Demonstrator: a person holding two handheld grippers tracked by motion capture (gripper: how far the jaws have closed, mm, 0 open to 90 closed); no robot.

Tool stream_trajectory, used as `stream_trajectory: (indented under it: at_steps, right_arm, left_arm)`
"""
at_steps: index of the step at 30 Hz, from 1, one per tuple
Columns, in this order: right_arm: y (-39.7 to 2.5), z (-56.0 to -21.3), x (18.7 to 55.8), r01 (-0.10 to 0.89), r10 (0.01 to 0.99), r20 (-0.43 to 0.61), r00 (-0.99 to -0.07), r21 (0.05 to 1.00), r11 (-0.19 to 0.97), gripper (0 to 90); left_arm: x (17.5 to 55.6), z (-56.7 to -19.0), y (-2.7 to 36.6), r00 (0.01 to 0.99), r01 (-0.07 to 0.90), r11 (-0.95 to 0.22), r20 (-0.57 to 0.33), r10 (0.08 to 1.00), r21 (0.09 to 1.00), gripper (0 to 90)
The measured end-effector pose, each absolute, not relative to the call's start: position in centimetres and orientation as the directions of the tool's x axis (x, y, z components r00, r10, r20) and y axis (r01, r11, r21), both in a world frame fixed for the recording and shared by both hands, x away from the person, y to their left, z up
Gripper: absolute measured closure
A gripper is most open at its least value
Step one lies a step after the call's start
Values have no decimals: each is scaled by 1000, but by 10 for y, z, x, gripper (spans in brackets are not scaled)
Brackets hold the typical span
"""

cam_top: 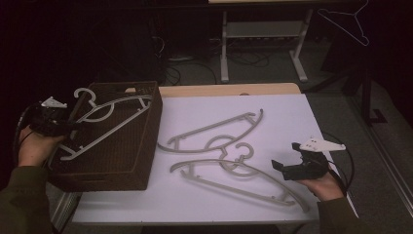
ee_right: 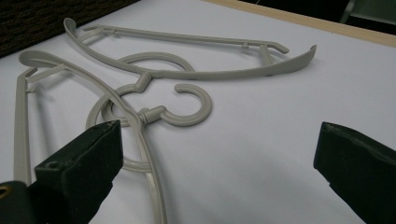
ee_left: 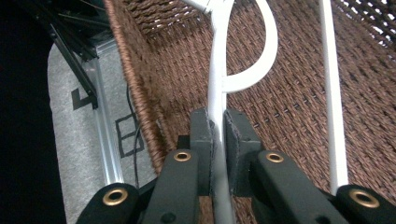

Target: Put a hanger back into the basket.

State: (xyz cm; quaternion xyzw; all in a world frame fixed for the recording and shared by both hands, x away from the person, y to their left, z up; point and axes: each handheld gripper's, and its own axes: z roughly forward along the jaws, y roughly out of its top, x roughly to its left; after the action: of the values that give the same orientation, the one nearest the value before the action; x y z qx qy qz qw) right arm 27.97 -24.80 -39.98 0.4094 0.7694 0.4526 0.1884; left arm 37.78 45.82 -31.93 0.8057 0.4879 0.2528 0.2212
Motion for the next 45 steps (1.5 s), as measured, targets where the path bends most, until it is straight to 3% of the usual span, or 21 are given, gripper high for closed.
stream_trajectory:
  at_steps: [10, 22, 29, 34, 45]
  right_arm:
    - [-250, -400, 280, 452, 800, 74, -595, 854, 257, 12]
    - [-248, -398, 279, 453, 799, 75, -596, 854, 258, 12]
    - [-248, -397, 279, 445, 797, 70, -599, 857, 260, 13]
    - [-247, -395, 279, 443, 793, 69, -605, 857, 263, 13]
    - [-246, -396, 279, 448, 790, 71, -610, 852, 270, 14]
  left_arm:
    - [383, -337, 457, 403, 706, -398, 130, 906, 586, 803]
    - [380, -323, 447, 426, 651, -311, 6, 905, 692, 534]
    - [381, -313, 421, 500, 597, -279, -77, 863, 752, 414]
    - [380, -306, 397, 570, 554, -303, -88, 817, 775, 325]
    - [374, -296, 341, 689, 478, -330, -115, 715, 814, 267]
